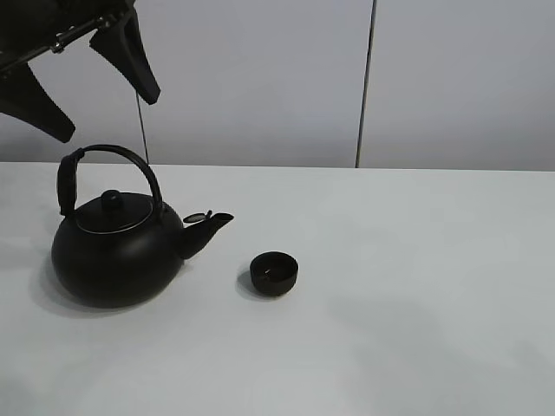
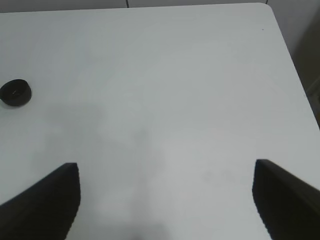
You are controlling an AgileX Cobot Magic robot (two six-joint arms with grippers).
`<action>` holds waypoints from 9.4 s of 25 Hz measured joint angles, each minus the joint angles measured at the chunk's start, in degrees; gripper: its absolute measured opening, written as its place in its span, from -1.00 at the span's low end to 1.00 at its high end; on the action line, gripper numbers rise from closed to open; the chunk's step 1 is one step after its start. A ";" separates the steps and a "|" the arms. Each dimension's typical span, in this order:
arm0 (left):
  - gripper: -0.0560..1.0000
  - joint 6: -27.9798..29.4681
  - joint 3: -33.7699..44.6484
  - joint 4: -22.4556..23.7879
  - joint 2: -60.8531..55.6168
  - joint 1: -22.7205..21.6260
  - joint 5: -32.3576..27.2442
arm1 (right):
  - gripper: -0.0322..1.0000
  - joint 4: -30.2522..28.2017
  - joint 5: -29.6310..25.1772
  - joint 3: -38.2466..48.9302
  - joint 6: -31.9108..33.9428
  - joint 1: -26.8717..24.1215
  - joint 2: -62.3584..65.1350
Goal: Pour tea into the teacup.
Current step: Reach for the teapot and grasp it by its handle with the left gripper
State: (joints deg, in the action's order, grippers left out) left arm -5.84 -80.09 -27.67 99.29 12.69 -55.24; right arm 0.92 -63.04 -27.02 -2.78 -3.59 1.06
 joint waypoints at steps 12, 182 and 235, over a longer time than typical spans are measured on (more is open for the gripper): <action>0.42 0.00 0.00 0.00 0.00 0.00 0.05 | 0.30 0.00 0.52 0.08 0.00 0.00 0.00; 0.05 2.53 51.57 22.01 12.96 4.01 120.19 | 0.30 -0.01 0.94 0.08 0.17 0.00 0.00; -0.67 1.22 49.33 32.86 9.34 4.01 114.56 | 0.30 -0.02 0.93 0.08 0.17 0.00 0.00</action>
State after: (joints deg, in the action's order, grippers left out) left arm -4.62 -30.76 5.19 108.63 16.70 59.32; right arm 0.91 -62.11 -26.94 -2.62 -3.59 1.06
